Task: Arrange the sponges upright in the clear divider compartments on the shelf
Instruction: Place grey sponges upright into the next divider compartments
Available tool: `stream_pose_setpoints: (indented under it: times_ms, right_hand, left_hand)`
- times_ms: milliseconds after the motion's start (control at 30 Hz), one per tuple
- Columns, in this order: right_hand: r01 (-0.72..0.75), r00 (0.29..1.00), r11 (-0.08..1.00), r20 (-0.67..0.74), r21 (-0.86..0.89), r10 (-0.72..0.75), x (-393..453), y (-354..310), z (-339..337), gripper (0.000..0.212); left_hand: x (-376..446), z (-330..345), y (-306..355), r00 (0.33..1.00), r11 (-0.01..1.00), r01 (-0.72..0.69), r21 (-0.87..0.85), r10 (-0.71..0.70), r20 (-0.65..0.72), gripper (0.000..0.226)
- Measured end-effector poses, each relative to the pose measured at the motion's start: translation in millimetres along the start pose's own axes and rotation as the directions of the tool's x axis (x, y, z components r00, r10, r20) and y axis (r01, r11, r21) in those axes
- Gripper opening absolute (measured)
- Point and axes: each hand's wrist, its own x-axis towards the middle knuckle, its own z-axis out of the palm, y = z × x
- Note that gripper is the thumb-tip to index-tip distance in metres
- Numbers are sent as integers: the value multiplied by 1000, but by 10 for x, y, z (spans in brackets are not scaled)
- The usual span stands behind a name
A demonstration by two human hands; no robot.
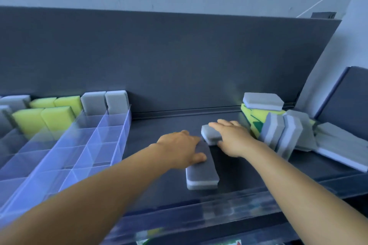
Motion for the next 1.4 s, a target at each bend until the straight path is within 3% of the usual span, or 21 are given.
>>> stream_pose_setpoints:
  times_ms: [133,300,467,567,700,867,1000,1167,1267,1400]
  right_hand:
    - [-24,998,999,-52,-31,22,120,-11,30,61]
    - [-119,992,993,-38,19,120,165,-42,-12,67]
    - [-181,983,983,-18,34,182,111,-5,-85,60]
    - [-212,977,977,-16,34,213,79,-8,-67,72]
    - [-301,953,938,19,171,303,-29,-57,-92,85]
    - [-238,970,906,45,351,238,-95,-141,-73,69]
    - [-252,966,859,59,445,253,-153,-161,-88,73]
    - [-226,969,770,52,597,243,-167,-116,-99,79]
    - [-165,980,728,25,666,199,-170,-90,-88,90]
    - [-79,988,671,-32,737,151,-176,-127,-124,75]
  left_hand:
    - [-35,-3,169,999,998,33,-49,-35,-39,37]
    - [-7,50,390,994,991,101,-92,-105,-37,65]
    - [107,30,208,989,983,119,-141,-129,-71,60]
    - [105,-3,33,985,975,145,-166,-157,-64,62]
    - [73,20,114,985,977,150,-151,-161,-62,51]
    - [67,125,286,987,953,141,-267,-157,-39,56]
    - [52,135,287,976,925,204,-321,-217,-5,63]
    - [48,103,278,966,872,237,-428,-259,7,49]
    - [3,28,180,956,830,253,-498,-292,-1,53]
    - [-40,-117,10,949,809,250,-531,-315,-33,54]
